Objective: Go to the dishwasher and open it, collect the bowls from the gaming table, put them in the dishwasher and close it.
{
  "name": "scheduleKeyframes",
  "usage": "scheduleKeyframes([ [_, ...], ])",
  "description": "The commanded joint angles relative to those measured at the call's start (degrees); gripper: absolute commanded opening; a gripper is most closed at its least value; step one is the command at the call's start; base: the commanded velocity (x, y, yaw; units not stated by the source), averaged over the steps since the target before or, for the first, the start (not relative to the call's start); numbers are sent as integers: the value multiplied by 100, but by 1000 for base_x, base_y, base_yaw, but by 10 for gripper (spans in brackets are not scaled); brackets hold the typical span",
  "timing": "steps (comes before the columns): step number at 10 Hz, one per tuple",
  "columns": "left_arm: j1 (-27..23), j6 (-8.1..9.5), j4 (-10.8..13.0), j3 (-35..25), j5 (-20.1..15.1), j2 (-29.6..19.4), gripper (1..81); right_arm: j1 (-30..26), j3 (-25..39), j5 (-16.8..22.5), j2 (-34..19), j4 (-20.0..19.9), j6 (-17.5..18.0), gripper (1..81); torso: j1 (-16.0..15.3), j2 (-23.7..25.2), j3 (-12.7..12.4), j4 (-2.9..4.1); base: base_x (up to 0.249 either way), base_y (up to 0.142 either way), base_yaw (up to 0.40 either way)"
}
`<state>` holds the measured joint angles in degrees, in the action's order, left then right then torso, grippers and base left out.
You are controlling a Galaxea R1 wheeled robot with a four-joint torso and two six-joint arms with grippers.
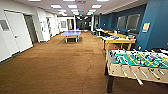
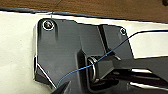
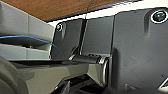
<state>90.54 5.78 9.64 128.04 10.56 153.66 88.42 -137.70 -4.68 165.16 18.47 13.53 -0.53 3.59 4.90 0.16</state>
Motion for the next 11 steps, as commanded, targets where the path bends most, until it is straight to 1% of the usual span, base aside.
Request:
scheduleKeyframes([
  [1, -225, -33, 3, -33, -230, -116, 811, -276, 61, 222, -24, 96, -8, 811, 0, 0, 0, 0, 109, 0, 0],
  [11, -225, -33, 3, -33, -230, -81, 811, -285, 52, 222, -16, 96, -8, 811, 2, 0, 0, 0, 133, 0, 0],
])
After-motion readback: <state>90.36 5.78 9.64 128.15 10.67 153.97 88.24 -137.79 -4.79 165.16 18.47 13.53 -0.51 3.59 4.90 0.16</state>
